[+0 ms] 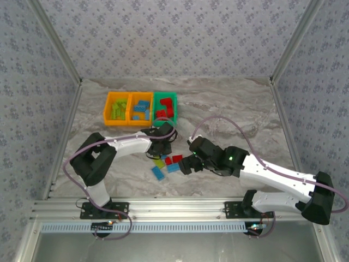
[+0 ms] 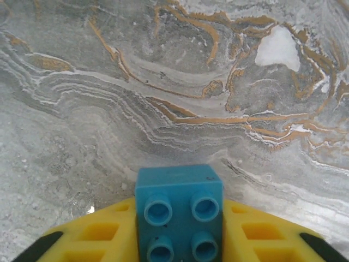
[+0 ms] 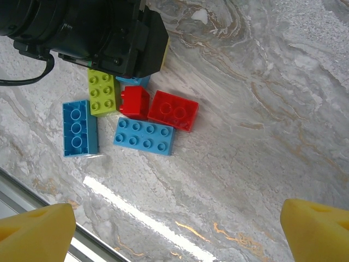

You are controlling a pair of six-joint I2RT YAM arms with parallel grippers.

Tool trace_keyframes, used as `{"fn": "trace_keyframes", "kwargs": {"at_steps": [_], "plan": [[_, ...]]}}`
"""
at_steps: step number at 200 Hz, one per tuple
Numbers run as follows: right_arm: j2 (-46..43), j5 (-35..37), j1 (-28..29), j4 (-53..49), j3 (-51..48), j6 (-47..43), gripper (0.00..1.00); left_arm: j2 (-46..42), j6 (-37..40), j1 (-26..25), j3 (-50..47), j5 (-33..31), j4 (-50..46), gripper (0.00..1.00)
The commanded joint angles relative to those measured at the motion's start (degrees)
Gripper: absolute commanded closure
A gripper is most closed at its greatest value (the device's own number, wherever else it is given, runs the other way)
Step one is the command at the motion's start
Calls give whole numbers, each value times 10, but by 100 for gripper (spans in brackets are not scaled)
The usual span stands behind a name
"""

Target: Sort the legos into containers by color

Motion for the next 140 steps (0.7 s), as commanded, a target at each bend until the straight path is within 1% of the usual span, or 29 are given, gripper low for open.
{"fn": "trace_keyframes", "kwargs": {"at_steps": [1,24,46,69,89,101,114,124,132,140], "plan": [[7,-6,9,21,-3,17,1,-12,7,0,14,-44,-37,75],[8,-24,18,73,-8,30,1,-51,24,6,30,-81,-56,79],[-2,9,26,93,-8,38,1,-95,55,25,55,-124,-68,79],[-17,48,27,80,-9,46,0,-110,109,70,100,-171,-80,79],[-31,57,26,77,-17,52,0,-85,170,123,144,-213,-54,79],[-36,59,26,72,-20,59,0,-58,191,157,173,-199,-35,79],[-39,65,26,61,-22,62,0,-26,188,198,205,-139,-20,79],[-40,70,26,51,-23,82,0,3,178,225,227,-91,-11,79],[-42,71,25,45,-24,86,0,26,180,240,247,-59,-3,76],[-42,72,25,40,-25,88,0,49,183,249,271,-45,-7,73]]}}
